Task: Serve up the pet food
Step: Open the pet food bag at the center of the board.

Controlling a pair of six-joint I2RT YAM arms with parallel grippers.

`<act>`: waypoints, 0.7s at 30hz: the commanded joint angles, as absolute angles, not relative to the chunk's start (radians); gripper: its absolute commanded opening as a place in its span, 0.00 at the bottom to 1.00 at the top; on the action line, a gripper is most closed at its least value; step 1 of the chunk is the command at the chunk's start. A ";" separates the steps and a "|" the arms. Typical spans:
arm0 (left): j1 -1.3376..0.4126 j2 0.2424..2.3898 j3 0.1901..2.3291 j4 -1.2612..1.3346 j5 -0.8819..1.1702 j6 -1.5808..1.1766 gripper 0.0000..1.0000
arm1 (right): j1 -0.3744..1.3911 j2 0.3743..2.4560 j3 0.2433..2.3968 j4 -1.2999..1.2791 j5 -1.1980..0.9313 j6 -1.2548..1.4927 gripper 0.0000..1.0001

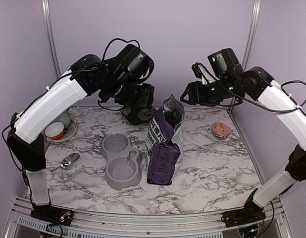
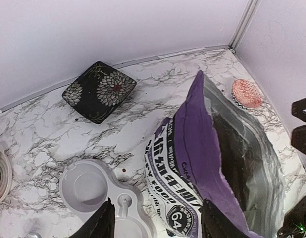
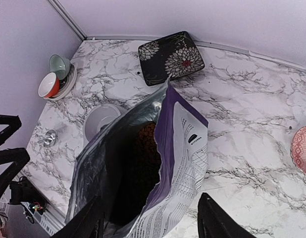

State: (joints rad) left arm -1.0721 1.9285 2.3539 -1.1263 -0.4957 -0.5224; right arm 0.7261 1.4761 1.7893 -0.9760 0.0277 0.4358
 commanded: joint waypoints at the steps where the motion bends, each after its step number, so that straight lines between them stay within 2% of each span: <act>1: -1.073 1.990 2.451 -1.105 -0.385 -0.466 0.61 | 0.710 1.519 1.812 -0.968 0.005 0.406 0.62; 8: -1.067 2.052 2.483 -1.070 -0.313 -0.515 0.62 | 0.707 1.556 1.786 -0.957 -0.029 0.400 0.60; 13: -1.055 2.102 2.491 -1.059 -0.295 -0.525 0.61 | 0.708 1.560 1.712 -0.936 -0.028 0.400 0.48; 21: -1.035 2.153 2.499 -1.036 -0.343 -0.520 0.56 | 0.704 1.561 1.687 -0.927 -0.015 0.396 0.35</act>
